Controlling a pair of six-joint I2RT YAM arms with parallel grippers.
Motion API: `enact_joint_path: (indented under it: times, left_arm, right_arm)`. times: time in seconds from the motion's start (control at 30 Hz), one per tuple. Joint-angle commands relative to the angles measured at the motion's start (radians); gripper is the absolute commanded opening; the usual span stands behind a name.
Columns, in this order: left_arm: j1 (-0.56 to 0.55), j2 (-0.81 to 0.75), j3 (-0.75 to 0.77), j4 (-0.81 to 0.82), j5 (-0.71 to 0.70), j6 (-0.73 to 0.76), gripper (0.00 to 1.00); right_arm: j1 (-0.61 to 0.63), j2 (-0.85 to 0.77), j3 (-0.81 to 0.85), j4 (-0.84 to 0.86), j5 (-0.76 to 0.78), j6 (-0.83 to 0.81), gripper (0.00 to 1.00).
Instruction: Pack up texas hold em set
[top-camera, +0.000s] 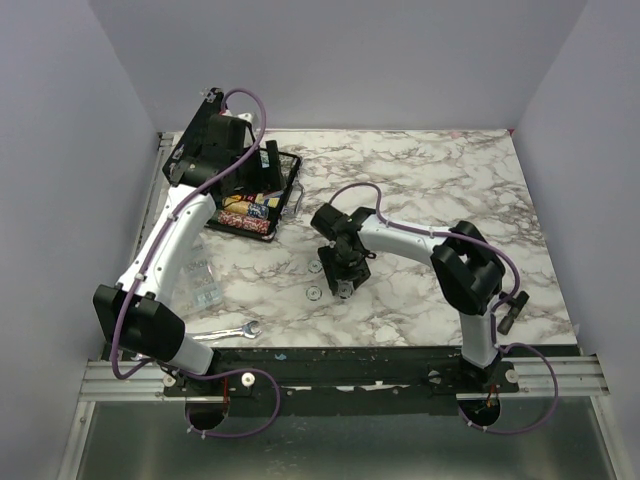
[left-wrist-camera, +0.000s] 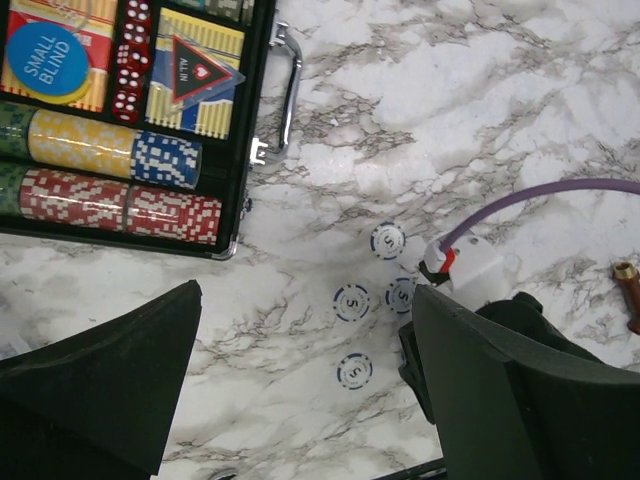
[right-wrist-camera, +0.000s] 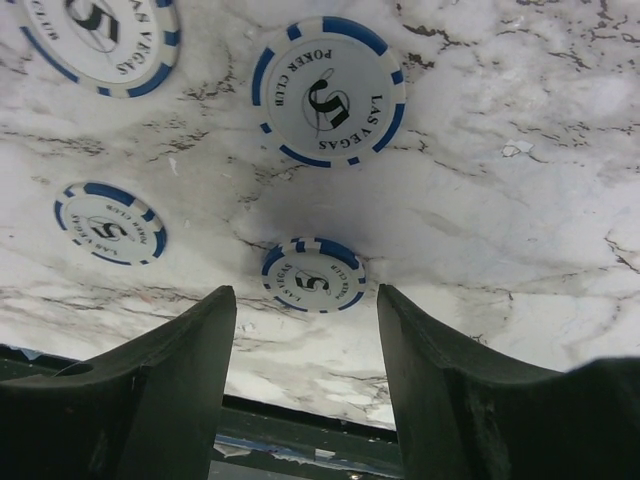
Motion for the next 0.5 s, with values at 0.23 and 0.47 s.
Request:
enact_joint_path:
  times: [0.23,0.47]
  left_arm:
    - [0.195,-0.066,0.008,0.001,-0.014,-0.001,0.86]
    - [0.242,-0.085,0.002,0.008,0.016,-0.013,0.86]
  right_arm:
    - [0.077,0.029,0.112,0.040,-0.004,0.060,0.63]
    - [0.112,0.122,0.225,-0.002,-0.007,0.064,0.66]
